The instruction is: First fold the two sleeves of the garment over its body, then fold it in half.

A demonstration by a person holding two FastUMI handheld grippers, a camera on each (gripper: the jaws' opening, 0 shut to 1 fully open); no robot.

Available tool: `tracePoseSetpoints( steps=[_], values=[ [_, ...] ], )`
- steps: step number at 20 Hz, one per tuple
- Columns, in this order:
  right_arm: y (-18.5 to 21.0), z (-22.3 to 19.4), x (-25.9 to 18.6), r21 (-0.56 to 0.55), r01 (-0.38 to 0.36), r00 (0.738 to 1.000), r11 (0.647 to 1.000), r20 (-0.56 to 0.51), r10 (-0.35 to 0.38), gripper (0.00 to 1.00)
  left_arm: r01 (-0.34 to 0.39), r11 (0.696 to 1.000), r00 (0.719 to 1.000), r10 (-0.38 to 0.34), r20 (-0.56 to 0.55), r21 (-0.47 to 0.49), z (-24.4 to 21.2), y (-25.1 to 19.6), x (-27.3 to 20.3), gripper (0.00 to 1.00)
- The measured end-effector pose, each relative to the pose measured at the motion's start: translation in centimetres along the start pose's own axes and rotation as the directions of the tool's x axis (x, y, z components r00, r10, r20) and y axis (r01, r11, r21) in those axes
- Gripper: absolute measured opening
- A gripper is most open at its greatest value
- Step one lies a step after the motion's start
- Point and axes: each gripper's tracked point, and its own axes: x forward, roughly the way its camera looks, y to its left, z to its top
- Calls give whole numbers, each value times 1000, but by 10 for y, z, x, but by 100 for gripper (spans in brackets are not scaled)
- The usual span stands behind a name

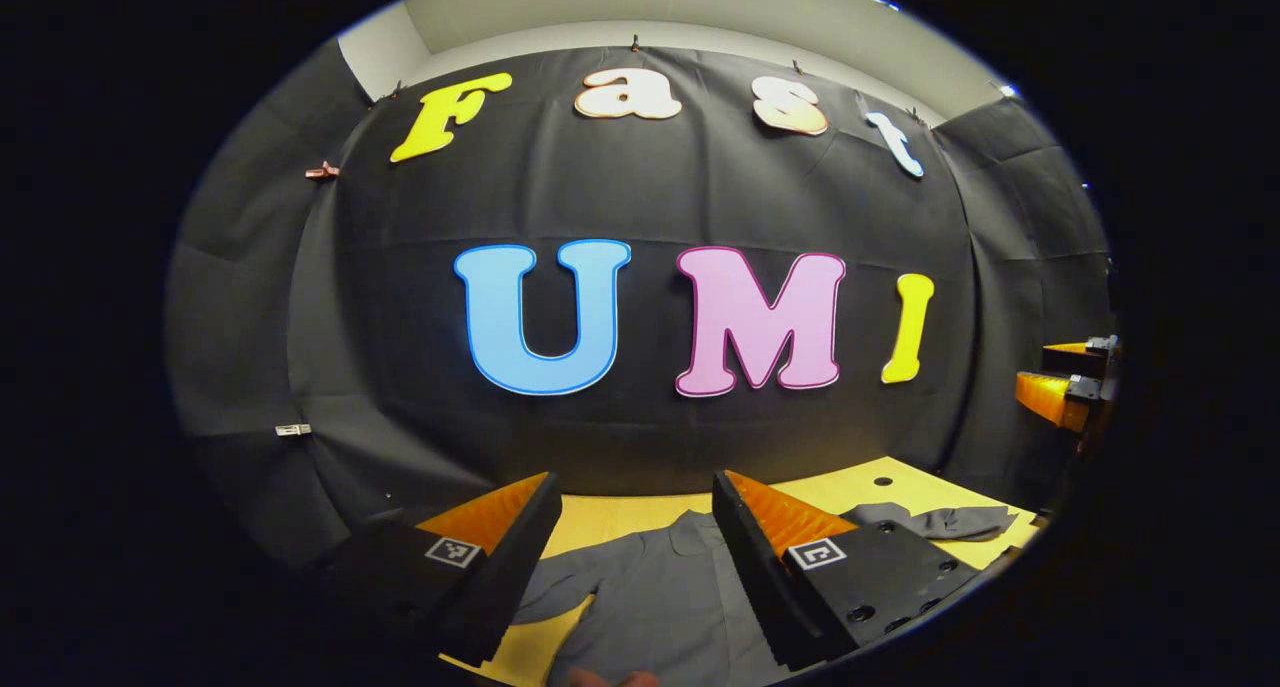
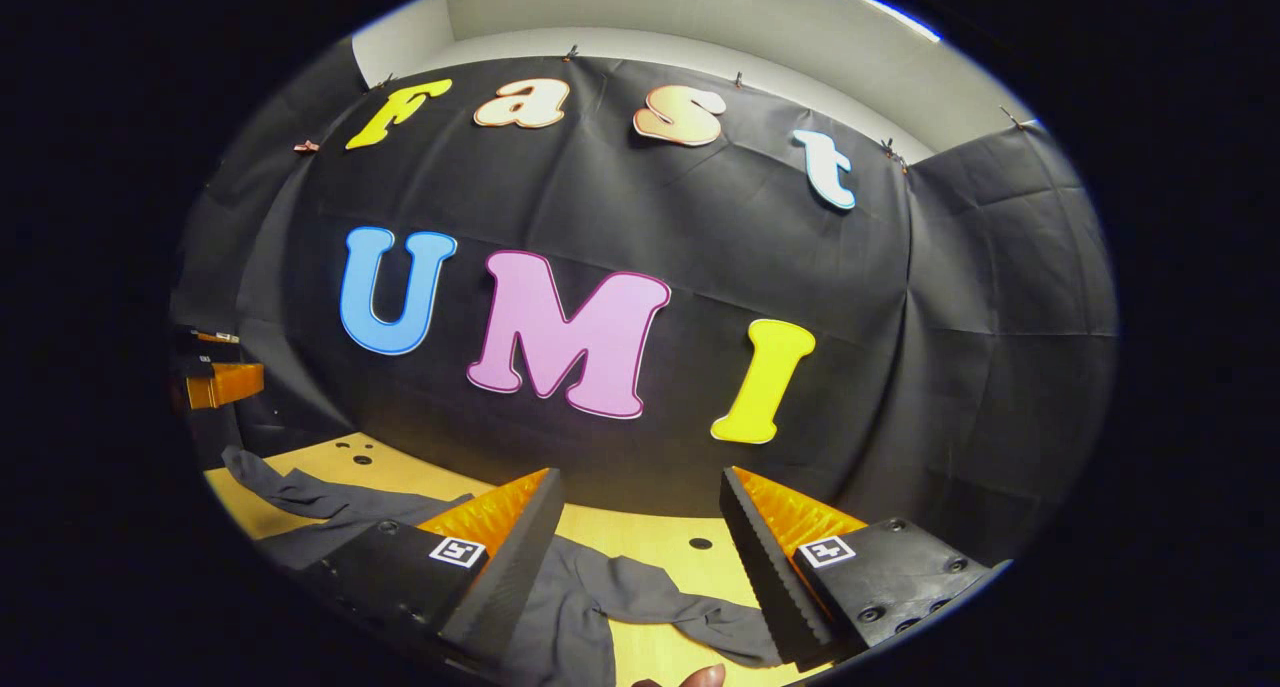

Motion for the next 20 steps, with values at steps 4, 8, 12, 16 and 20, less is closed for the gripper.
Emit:
tracePoseSetpoints(
  steps=[4,8,12,16,20],
  values=[
    [-29,-30,19,6,14,999,1000,-50,-14,97,1,1000,1000,-1,-14,-2,-6,-18,12,96],
    [-61,-82,36,24,-9,991,1000,-135,12,98,4,1000,999,-4,-34,-7,-12,-35,19,96],
    [-113,-160,37,12,35,960,999,-277,-30,98,-7,1000,997,6,-78,-10,-24,-46,25,96],
    [-155,-246,29,-1,64,906,998,-420,-59,98,-23,1000,993,23,-118,-5,-35,-56,29,96],
    [-179,-326,25,70,106,841,992,-539,-52,98,-37,999,986,38,-160,10,-46,-64,30,96]
  ],
)
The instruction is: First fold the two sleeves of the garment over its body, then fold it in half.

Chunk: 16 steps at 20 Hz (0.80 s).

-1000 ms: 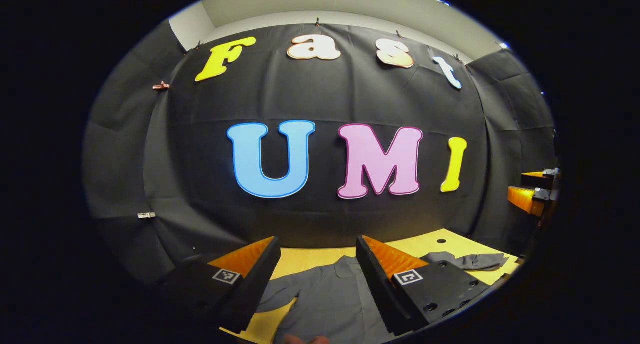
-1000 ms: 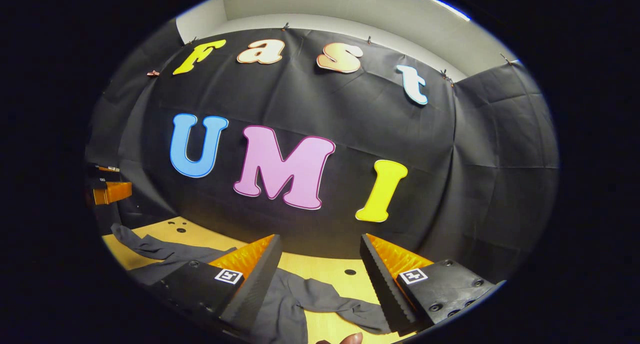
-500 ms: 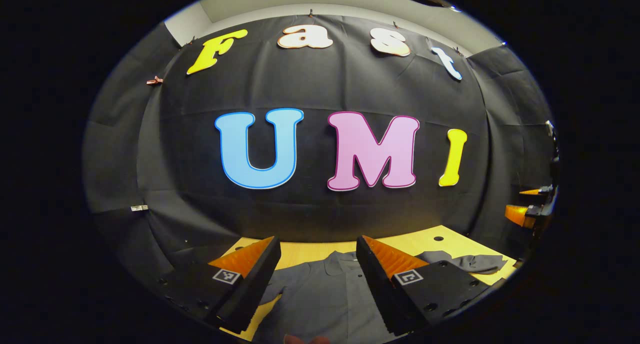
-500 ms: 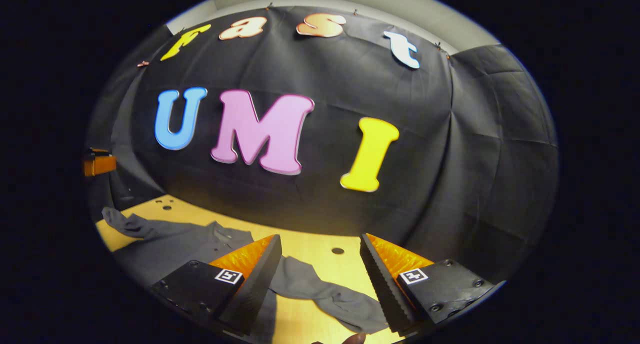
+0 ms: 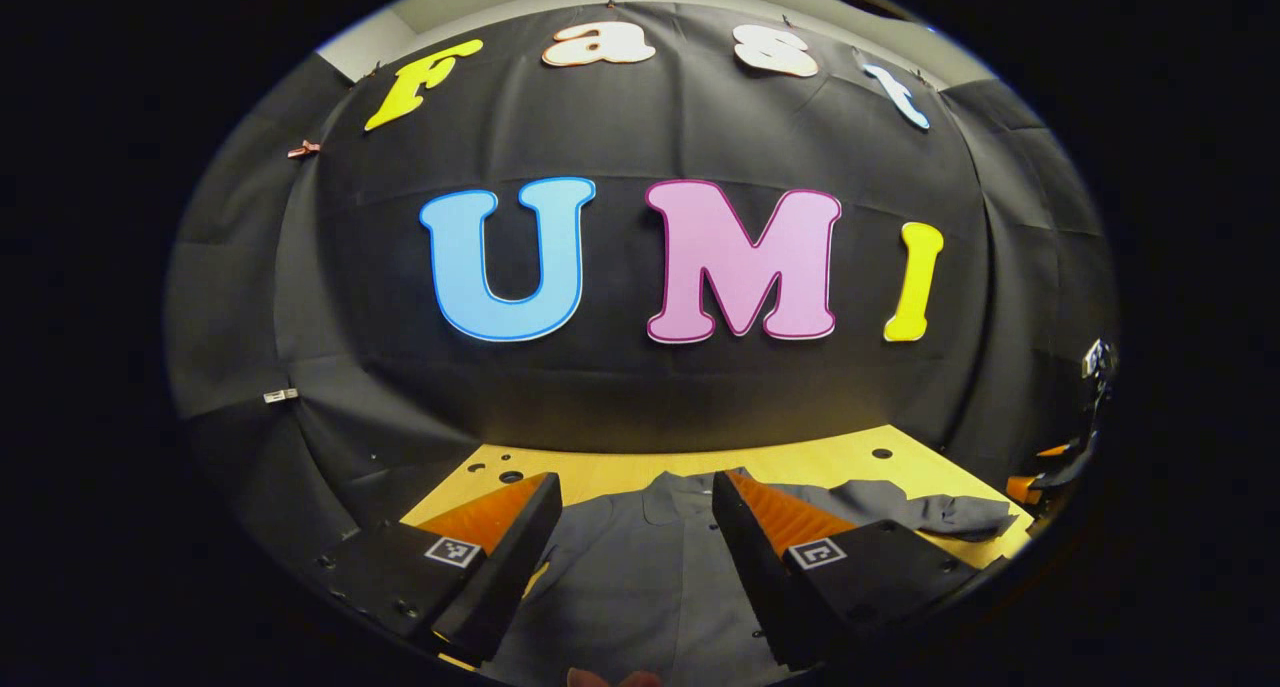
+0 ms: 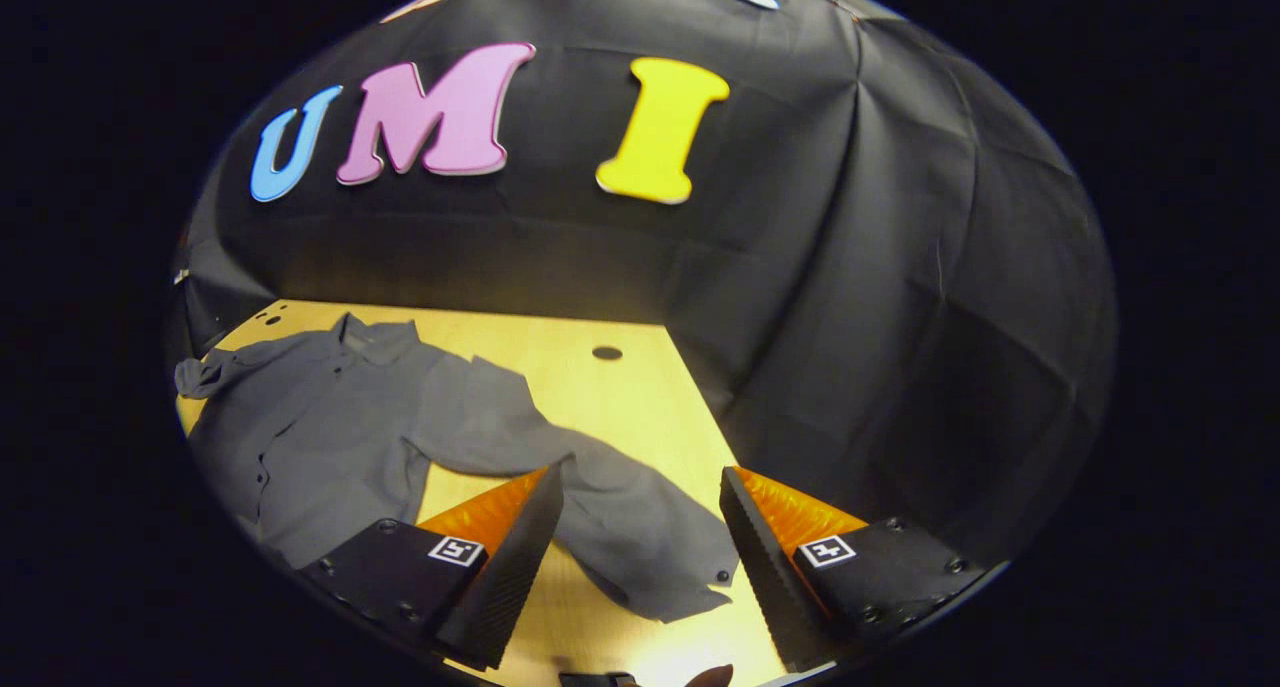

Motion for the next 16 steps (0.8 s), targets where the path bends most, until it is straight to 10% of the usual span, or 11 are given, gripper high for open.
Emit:
tracePoseSetpoints(
  steps=[12,15,16],
  values=[
    [-15,-102,80,95,-60,964,994,-253,83,92,-103,994,993,105,-47,43,-3,-6,-3,96],
    [-22,-98,86,81,-42,956,996,-287,63,10,-107,993,992,109,-55,43,-6,-9,-3,96],
    [-22,-100,90,75,-46,955,996,-290,66,10,-111,993,992,113,-51,44,-4,-8,-4,96]
  ],
)
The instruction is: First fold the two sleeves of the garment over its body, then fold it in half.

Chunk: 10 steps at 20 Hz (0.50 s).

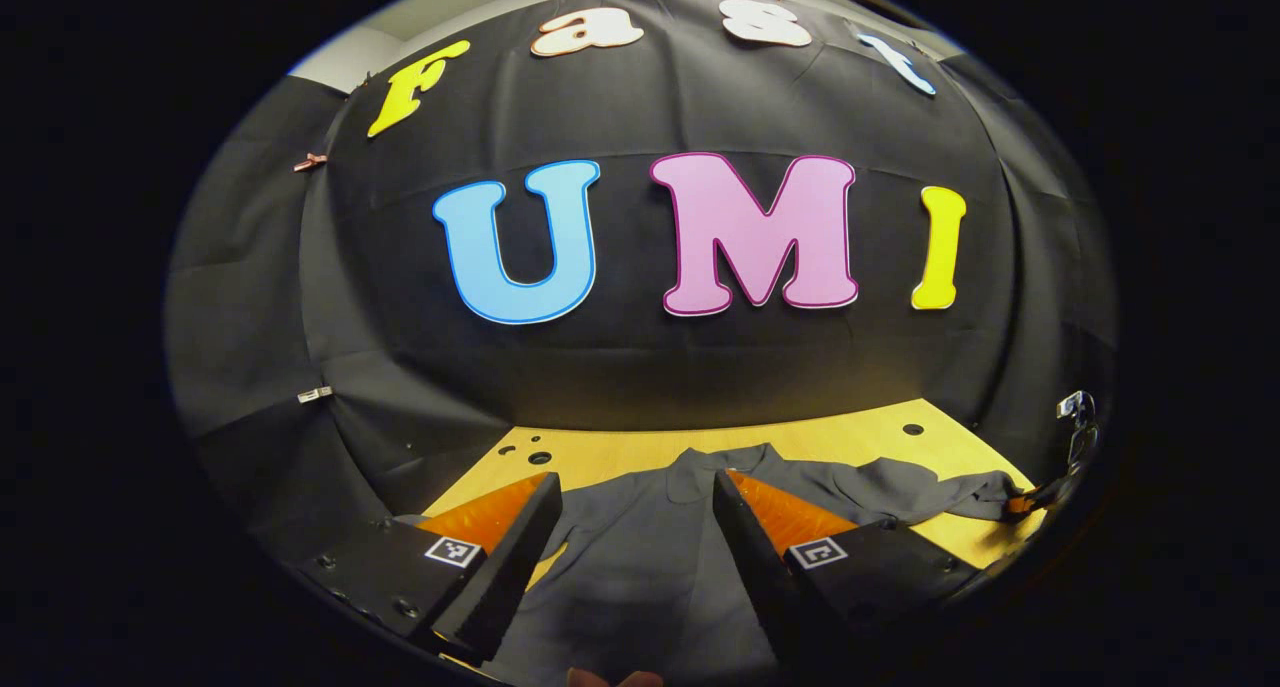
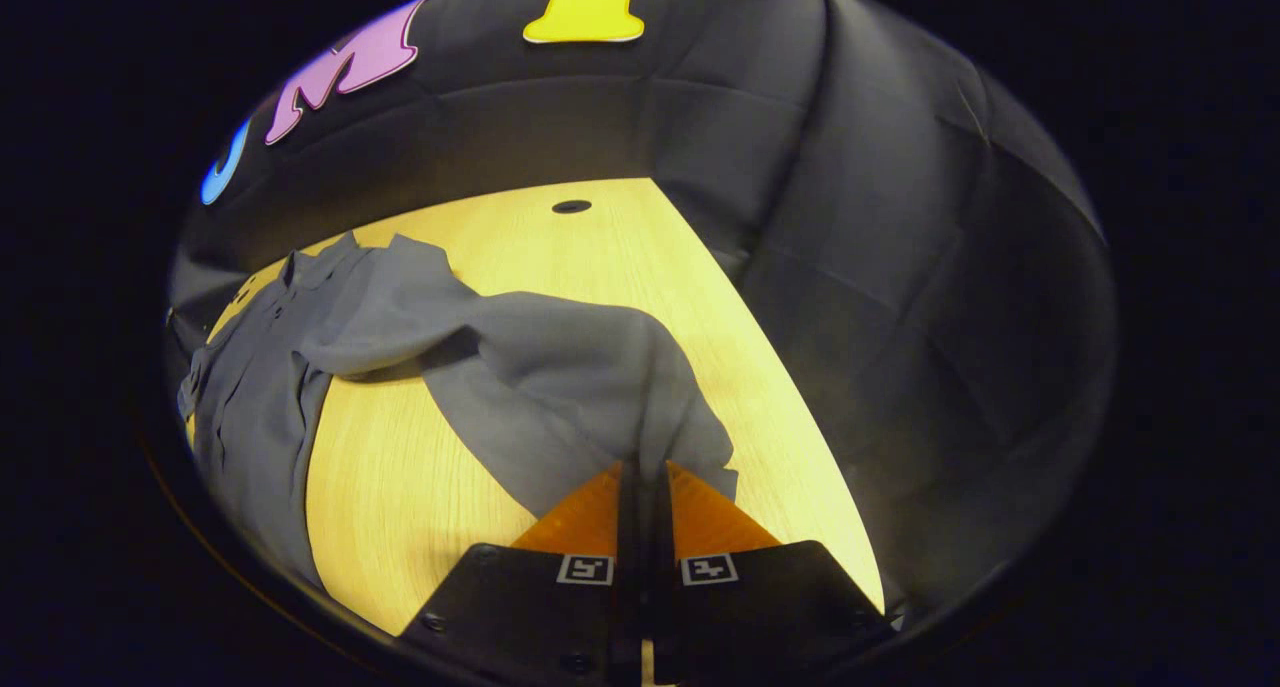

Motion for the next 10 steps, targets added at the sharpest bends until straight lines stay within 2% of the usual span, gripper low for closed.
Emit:
tracePoseSetpoints(
  steps=[6,10],
  values=[
    [0,22,-19,59,4,995,998,98,-10,7,-23,1000,1000,23,4,-4,-1,17,-9,96],
    [-1,42,-51,34,30,983,999,178,-36,7,-12,1000,1000,12,15,-5,-3,31,-15,96]
  ],
)
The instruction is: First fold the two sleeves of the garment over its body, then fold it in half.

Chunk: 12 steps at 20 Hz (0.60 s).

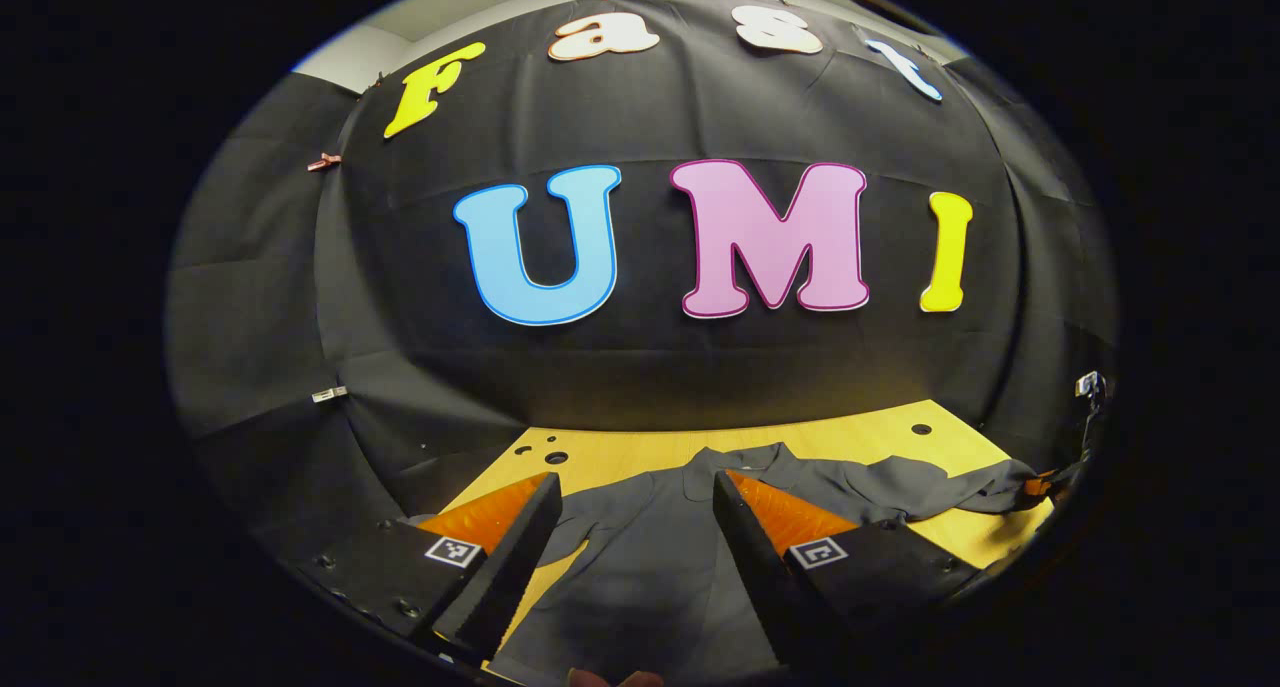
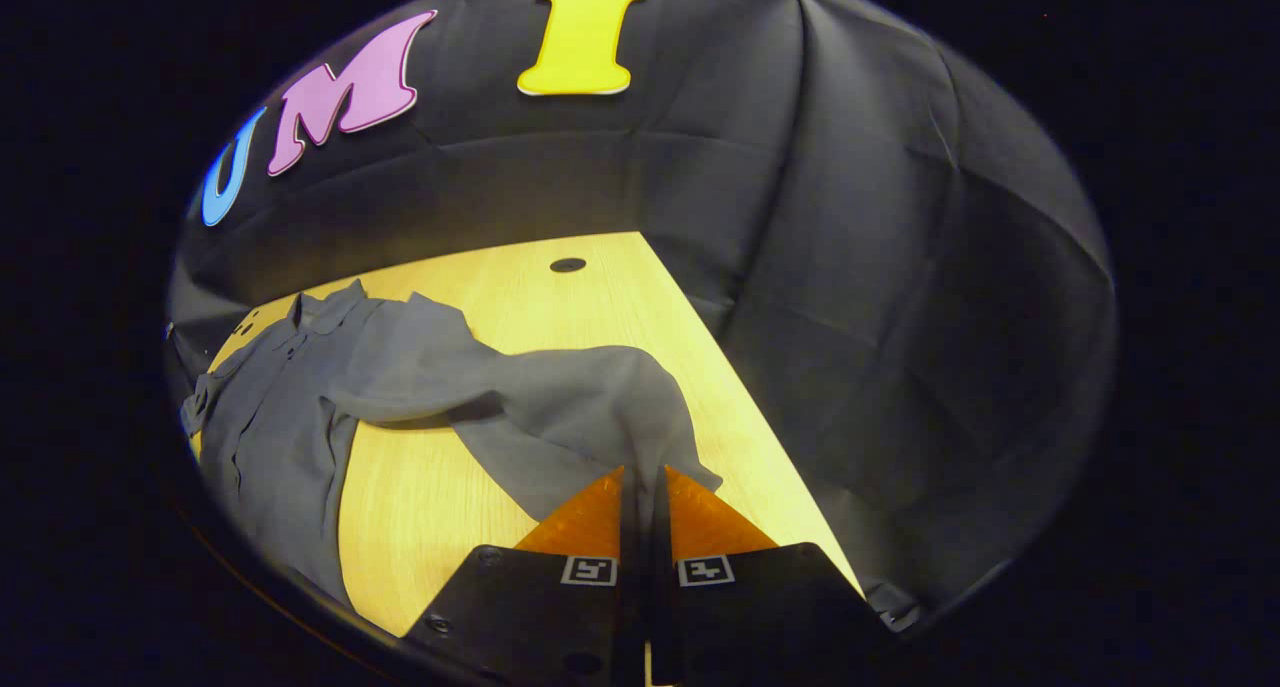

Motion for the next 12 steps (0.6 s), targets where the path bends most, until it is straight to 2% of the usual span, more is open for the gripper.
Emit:
tracePoseSetpoints(
  steps=[6,12],
  values=[
    [19,31,-64,-16,44,993,999,112,-42,7,54,998,998,-54,16,-23,-6,32,-3,96],
    [92,78,-129,-8,13,973,1000,233,-11,7,77,996,997,-76,25,-47,-17,90,-6,96]
  ],
)
